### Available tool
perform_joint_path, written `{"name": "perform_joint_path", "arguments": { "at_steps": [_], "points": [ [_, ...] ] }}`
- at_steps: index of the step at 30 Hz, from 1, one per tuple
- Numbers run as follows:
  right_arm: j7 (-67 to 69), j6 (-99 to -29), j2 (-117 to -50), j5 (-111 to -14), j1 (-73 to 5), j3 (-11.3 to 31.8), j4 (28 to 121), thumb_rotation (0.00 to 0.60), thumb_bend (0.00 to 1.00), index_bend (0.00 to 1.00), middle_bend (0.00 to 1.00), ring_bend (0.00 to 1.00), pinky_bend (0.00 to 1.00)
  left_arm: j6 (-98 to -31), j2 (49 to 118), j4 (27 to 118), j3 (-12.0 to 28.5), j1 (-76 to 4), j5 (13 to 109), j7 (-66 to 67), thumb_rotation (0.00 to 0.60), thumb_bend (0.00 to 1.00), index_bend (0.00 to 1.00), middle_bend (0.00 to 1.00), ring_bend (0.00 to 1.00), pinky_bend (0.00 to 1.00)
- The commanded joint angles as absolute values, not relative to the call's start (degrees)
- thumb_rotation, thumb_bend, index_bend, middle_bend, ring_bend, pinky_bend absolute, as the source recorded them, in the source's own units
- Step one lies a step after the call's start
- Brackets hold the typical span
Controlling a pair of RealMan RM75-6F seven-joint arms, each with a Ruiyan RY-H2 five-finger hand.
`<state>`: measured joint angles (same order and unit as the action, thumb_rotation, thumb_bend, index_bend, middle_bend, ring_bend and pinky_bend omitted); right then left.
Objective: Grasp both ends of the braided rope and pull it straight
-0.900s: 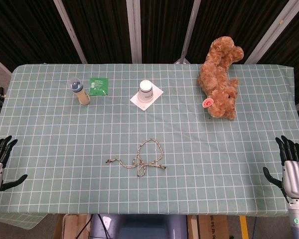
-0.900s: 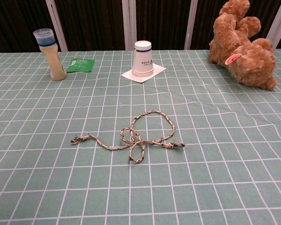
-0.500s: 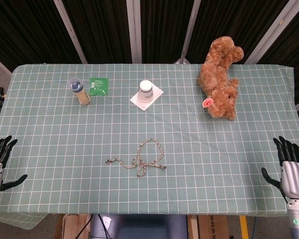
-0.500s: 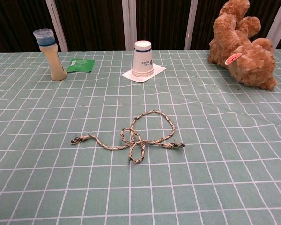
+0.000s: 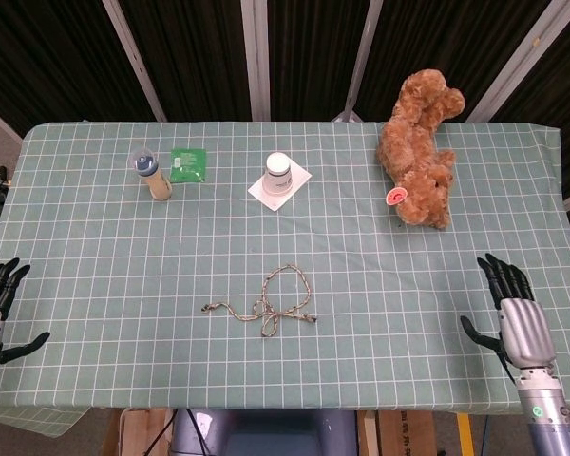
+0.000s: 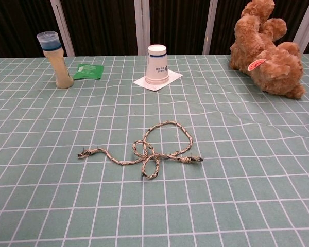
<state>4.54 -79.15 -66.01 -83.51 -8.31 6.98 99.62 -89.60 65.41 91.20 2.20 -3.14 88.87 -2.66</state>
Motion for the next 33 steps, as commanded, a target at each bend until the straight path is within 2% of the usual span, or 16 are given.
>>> {"name": "perform_joint_path", "arguments": {
  "at_steps": [1, 9, 17, 24, 33],
  "points": [
    [5.5, -73.1, -68.4, -83.7, -13.1, 8.0, 103.9, 0.6, 0.33, 0.26, 0.02, 0.0, 0.0, -89.3, 65.7, 91.0, 2.2, -3.4, 89.0, -2.2, 0.6, 0.01, 0.03, 0.0, 0.0, 0.0],
    [-1.8, -69.0, -74.9, -80.1, -17.0, 8.6, 106.7, 0.6, 0.33, 0.34, 0.07, 0.0, 0.0, -88.9, 66.0, 90.9, 2.3, -3.6, 88.6, -1.9, 0.6, 0.01, 0.03, 0.0, 0.0, 0.0],
    [-10.3, -66.5, -85.5, -75.8, -21.0, 9.0, 104.8, 0.6, 0.33, 0.42, 0.11, 0.0, 0.0, -88.7, 65.9, 90.8, 2.3, -3.7, 88.6, -2.6, 0.6, 0.01, 0.03, 0.0, 0.0, 0.0],
    [-15.2, -66.7, -93.3, -72.1, -22.8, 9.3, 101.0, 0.6, 0.33, 0.45, 0.13, 0.0, 0.0, -88.4, 65.8, 90.6, 2.4, -3.9, 88.3, -3.3, 0.6, 0.01, 0.03, 0.0, 0.0, 0.0],
    [-17.4, -66.9, -99.3, -69.4, -24.0, 9.1, 96.9, 0.6, 0.33, 0.46, 0.13, 0.0, 0.0, -87.6, 65.8, 90.5, 2.4, -4.2, 88.0, -3.8, 0.6, 0.01, 0.03, 0.0, 0.0, 0.0]
  ]
}}
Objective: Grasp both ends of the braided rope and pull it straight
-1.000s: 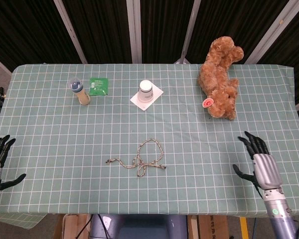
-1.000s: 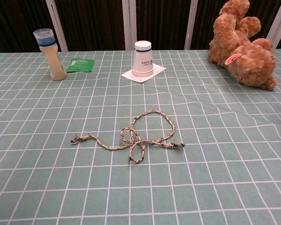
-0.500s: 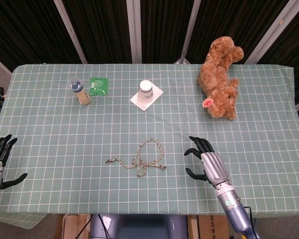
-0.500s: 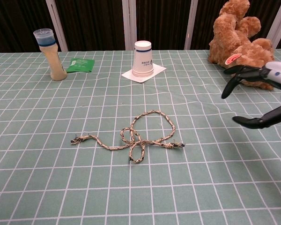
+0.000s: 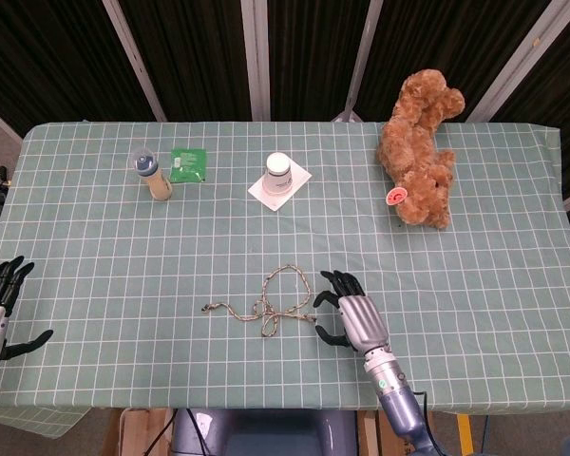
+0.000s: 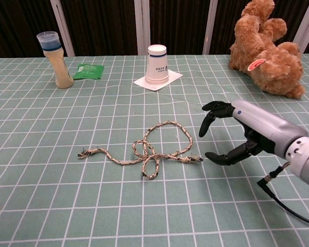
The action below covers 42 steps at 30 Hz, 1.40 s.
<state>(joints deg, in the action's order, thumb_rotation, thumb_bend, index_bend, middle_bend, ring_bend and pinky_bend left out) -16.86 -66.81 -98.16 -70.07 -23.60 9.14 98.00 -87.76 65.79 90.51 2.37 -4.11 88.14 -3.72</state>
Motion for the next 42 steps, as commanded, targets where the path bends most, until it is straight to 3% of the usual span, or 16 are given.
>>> {"name": "perform_joint_path", "arguments": {
  "at_steps": [1, 15, 42],
  "points": [
    [-17.4, -66.8, -99.8, -69.2, -24.1, 9.1, 96.5, 0.6, 0.33, 0.46, 0.13, 0.0, 0.0, -87.5, 65.8, 90.5, 2.4, -4.2, 87.9, -3.9, 0.6, 0.01, 0.03, 0.0, 0.0, 0.0],
    [-18.6, -66.1, -106.9, -66.0, -26.0, 10.2, 89.5, 0.6, 0.33, 0.52, 0.14, 0.0, 0.0, -86.7, 65.7, 90.5, 2.5, -4.5, 87.3, -4.7, 0.6, 0.02, 0.03, 0.0, 0.0, 0.0],
    [-19.3, -66.0, -108.5, -63.9, -26.6, 10.4, 87.4, 0.6, 0.41, 0.57, 0.15, 0.0, 0.0, -86.5, 65.6, 91.0, 2.4, -4.7, 87.2, -5.0, 0.6, 0.02, 0.03, 0.0, 0.0, 0.0]
  ]
}}
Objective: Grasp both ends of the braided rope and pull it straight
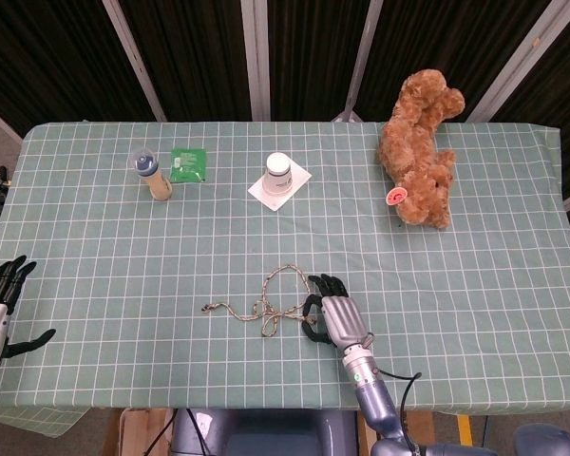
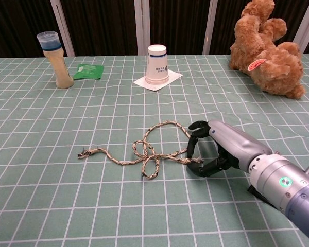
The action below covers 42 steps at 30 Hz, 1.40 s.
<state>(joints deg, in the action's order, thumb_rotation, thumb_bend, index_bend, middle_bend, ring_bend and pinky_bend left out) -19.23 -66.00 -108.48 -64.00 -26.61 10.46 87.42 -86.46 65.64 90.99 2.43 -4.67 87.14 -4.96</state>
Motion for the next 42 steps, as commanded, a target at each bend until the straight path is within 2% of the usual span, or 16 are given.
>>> {"name": "perform_joint_path", "arguments": {
  "at_steps": [1, 5, 15, 19, 26, 31, 38, 42],
  "points": [
    [-19.3, -65.9, -108.6, -63.7, -26.6, 10.4, 87.4, 0.6, 0.42, 0.58, 0.16, 0.0, 0.0, -86.5, 65.6, 91.0, 2.4, -4.7, 87.2, -5.0, 0.6, 0.02, 0.03, 0.0, 0.0, 0.0],
    [-19.3, -65.9, -108.7, -63.6, -26.6, 10.3, 87.6, 0.6, 0.47, 0.6, 0.17, 0.0, 0.0, -86.4, 65.6, 91.1, 2.4, -4.7, 87.2, -4.9, 0.6, 0.02, 0.03, 0.0, 0.0, 0.0],
    [-19.5, -66.6, -106.6, -63.6, -26.3, 10.6, 89.9, 0.6, 0.47, 0.61, 0.17, 0.0, 0.0, -86.3, 65.5, 91.3, 2.3, -4.8, 87.3, -4.4, 0.6, 0.02, 0.04, 0.0, 0.0, 0.0],
    [-19.1, -67.4, -104.3, -64.4, -26.0, 11.2, 91.9, 0.6, 0.47, 0.61, 0.17, 0.0, 0.0, -85.9, 65.5, 91.7, 2.2, -5.1, 87.5, -3.5, 0.6, 0.05, 0.04, 0.0, 0.0, 0.0],
    [-18.7, -67.6, -100.7, -64.6, -25.5, 11.2, 95.2, 0.6, 0.47, 0.61, 0.17, 0.0, 0.0, -82.4, 64.4, 96.4, 2.5, -7.7, 87.8, 1.7, 0.6, 0.13, 0.15, 0.0, 0.0, 0.0],
    [-18.8, -67.6, -99.9, -64.4, -25.3, 10.6, 96.3, 0.6, 0.47, 0.61, 0.17, 0.0, 0.0, -77.1, 64.8, 102.6, 4.3, -11.8, 86.5, 7.5, 0.6, 0.22, 0.29, 0.02, 0.0, 0.0],
    [-19.3, -68.4, -99.5, -64.1, -25.3, 10.8, 97.6, 0.6, 0.47, 0.61, 0.17, 0.0, 0.0, -70.4, 71.2, 106.0, 8.1, -18.4, 81.2, 17.8, 0.6, 0.31, 0.44, 0.1, 0.0, 0.0],
    [-19.7, -68.7, -99.1, -63.8, -25.3, 11.0, 98.3, 0.6, 0.48, 0.61, 0.17, 0.0, 0.0, -67.5, 76.2, 106.1, 10.1, -21.6, 74.7, 23.0, 0.6, 0.34, 0.46, 0.12, 0.0, 0.0]
  ]
}}
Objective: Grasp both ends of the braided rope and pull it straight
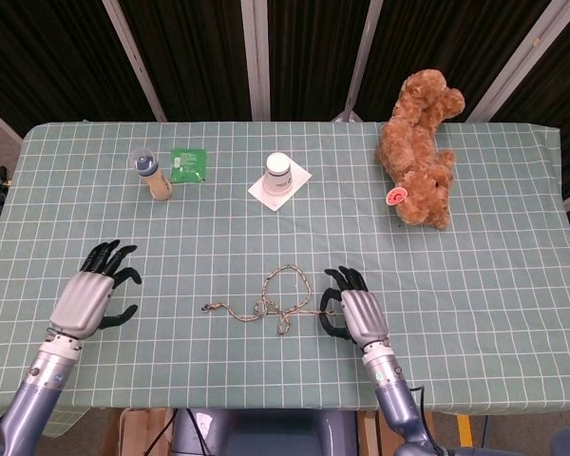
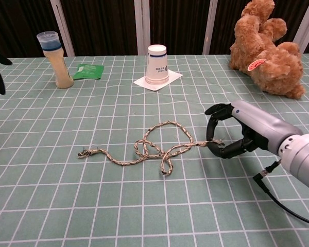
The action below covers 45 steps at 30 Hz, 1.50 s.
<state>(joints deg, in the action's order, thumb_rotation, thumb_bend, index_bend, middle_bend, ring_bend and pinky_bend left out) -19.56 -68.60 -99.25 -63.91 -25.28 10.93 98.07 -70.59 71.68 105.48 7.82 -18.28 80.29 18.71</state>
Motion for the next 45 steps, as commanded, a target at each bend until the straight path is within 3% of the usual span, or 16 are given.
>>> {"name": "perform_joint_path", "arguments": {
  "at_steps": [1, 12, 23, 45],
  "points": [
    [-19.7, -68.8, -98.9, -63.7, -25.3, 11.1, 98.4, 0.6, 0.48, 0.61, 0.17, 0.0, 0.0, -66.7, 77.6, 106.2, 10.5, -22.3, 72.7, 24.3, 0.6, 0.34, 0.46, 0.12, 0.0, 0.0],
    [-18.7, -69.2, -97.0, -62.8, -24.9, 11.5, 99.4, 0.6, 0.48, 0.61, 0.17, 0.0, 0.0, -65.8, 87.8, 103.1, 10.8, -27.5, 61.3, 35.5, 0.6, 0.39, 0.48, 0.12, 0.0, 0.0],
    [-17.8, -69.2, -95.9, -62.1, -24.8, 11.6, 99.4, 0.6, 0.48, 0.61, 0.17, 0.0, 0.0, -66.8, 94.3, 99.7, 10.6, -30.3, 57.2, 38.2, 0.6, 0.4, 0.5, 0.13, 0.0, 0.0],
    [-17.3, -69.4, -94.5, -61.5, -25.1, 12.0, 99.5, 0.6, 0.48, 0.61, 0.17, 0.0, 0.0, -68.0, 100.2, 95.9, 10.1, -33.3, 51.2, 40.4, 0.6, 0.44, 0.53, 0.13, 0.0, 0.0]
  ]
}}
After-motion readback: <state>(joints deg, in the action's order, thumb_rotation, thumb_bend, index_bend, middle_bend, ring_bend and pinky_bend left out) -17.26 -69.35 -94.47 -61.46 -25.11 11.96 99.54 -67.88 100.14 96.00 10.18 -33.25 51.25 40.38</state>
